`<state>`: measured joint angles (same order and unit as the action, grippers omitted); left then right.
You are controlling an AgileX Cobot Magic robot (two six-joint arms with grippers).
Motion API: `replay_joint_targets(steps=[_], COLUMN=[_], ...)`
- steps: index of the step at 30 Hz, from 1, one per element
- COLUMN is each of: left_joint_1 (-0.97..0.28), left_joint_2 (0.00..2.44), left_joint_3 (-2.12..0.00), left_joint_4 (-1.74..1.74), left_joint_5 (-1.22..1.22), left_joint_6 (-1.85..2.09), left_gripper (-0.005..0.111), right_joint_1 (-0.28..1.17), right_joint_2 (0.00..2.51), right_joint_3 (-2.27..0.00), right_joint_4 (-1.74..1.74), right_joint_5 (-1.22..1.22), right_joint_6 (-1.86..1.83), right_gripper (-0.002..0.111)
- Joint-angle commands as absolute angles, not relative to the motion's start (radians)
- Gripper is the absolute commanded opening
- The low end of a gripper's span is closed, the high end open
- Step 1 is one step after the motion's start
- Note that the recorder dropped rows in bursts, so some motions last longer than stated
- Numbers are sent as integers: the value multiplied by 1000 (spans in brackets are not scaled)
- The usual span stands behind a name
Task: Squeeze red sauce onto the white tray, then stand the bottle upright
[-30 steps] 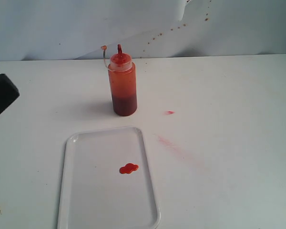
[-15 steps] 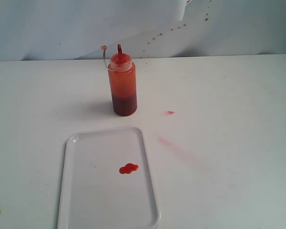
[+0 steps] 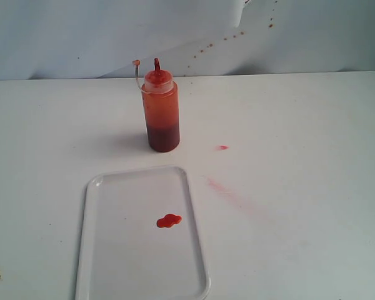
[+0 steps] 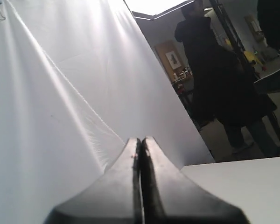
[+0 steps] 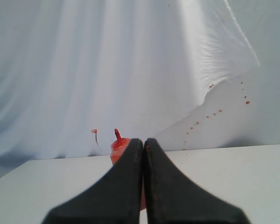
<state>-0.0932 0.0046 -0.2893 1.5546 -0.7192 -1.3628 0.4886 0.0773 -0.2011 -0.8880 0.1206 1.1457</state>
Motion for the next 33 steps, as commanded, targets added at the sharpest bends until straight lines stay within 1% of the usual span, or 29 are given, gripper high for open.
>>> replay_joint_targets(steps=[1, 6, 14, 23, 25, 30, 33], left_joint_1=[-93, -93, -93, -93, -93, -93, -93], left_joint_2=[0, 0, 0, 0, 0, 0, 0], left_joint_3=[-285, -285, -285, -279, -263, -176, -134], left_joint_4=[1551, 1551, 1551, 1536, 1433, 868, 726], left_joint_5=[-662, -619, -471, -469, -442, -384, -387], left_joint_6=[-1412, -1423, -1579, -1589, -1526, -1140, -983], left_gripper=[0, 0, 0, 0, 0, 0, 0], right_joint_1=[487, 487, 487, 487, 487, 487, 487], right_joint_2=[74, 74, 74, 74, 74, 74, 74], right_joint_3=[-195, -195, -195, -195, -195, -195, -195], right_joint_4=[-890, -890, -890, -890, -890, -890, -890], right_joint_5=[122, 122, 122, 122, 122, 124, 124], right_joint_6=[1143, 1143, 1143, 1143, 1143, 1143, 1143], right_gripper=[0, 0, 0, 0, 0, 0, 0])
